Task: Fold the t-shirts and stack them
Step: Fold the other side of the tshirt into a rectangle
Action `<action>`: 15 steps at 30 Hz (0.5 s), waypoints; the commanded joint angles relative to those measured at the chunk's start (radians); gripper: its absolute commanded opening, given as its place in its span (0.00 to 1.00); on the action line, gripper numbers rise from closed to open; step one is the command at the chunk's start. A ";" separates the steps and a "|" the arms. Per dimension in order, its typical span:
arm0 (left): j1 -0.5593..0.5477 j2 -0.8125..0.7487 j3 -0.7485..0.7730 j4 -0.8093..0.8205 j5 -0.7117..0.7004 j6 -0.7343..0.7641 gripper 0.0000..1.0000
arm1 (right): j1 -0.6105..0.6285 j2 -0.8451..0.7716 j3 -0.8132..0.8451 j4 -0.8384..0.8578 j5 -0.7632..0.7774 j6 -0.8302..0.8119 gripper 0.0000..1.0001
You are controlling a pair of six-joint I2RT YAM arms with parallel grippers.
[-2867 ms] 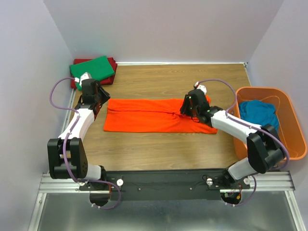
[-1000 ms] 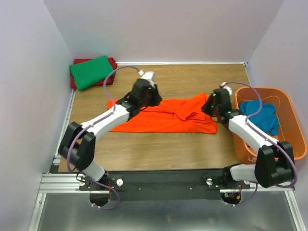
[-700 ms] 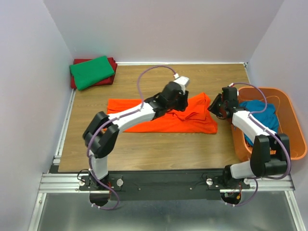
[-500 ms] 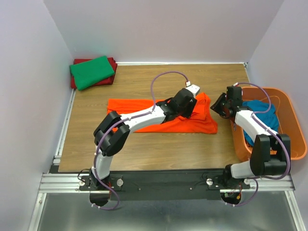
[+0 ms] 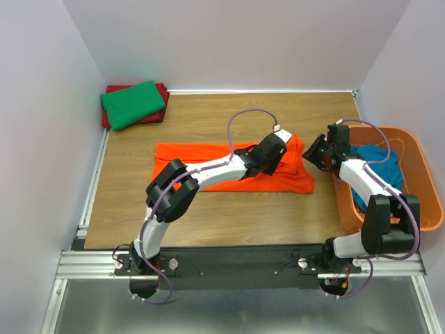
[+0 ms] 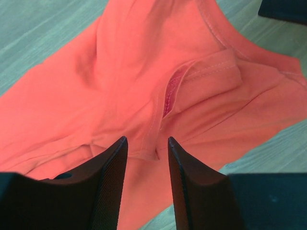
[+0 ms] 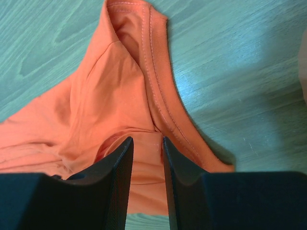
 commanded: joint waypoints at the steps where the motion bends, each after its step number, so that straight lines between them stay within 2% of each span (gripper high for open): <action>1: -0.014 0.043 0.041 -0.026 -0.032 0.025 0.46 | -0.008 -0.025 0.021 -0.009 -0.020 -0.013 0.38; 15: -0.017 0.064 0.035 -0.033 -0.044 0.023 0.33 | -0.009 -0.022 0.015 -0.003 -0.025 -0.014 0.38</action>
